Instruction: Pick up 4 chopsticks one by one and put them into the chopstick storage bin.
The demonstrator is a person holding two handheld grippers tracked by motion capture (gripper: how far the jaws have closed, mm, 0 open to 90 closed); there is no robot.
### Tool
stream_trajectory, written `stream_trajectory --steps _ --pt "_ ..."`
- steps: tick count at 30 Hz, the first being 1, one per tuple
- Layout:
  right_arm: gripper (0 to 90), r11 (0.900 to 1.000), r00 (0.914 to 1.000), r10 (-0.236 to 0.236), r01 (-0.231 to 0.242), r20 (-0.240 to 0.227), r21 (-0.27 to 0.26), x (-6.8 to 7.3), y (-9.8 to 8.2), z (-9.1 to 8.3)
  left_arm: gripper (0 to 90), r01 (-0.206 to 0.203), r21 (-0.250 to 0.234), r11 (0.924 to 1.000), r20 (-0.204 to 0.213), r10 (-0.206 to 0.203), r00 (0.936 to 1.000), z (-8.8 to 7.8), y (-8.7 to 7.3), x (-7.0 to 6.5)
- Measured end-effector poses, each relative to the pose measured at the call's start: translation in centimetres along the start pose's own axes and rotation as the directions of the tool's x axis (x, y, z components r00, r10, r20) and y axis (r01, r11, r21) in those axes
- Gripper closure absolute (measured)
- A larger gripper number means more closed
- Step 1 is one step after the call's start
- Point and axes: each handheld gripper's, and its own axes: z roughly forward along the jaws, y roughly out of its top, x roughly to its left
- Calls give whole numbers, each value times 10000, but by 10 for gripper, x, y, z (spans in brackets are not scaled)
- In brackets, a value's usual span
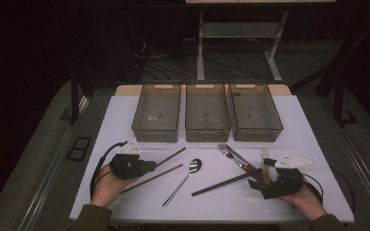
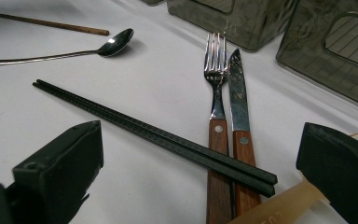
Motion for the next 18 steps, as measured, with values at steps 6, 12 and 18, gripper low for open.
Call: stream_trajectory --steps 6,12,18 --pt "8 10000 10000 15 -15 -27 0 0 0 0 847 29 -176 9998 -16 -30 10000 0 8 0" --pt "8 10000 10000 25 -25 -3 -19 0 0 0 847 182 -341 9993 -99 -186 9998 -2 18 4" --pt "8 10000 10000 0 0 -1 -21 0 0 0 847 250 -427 9988 -142 -256 9996 -1 25 7"
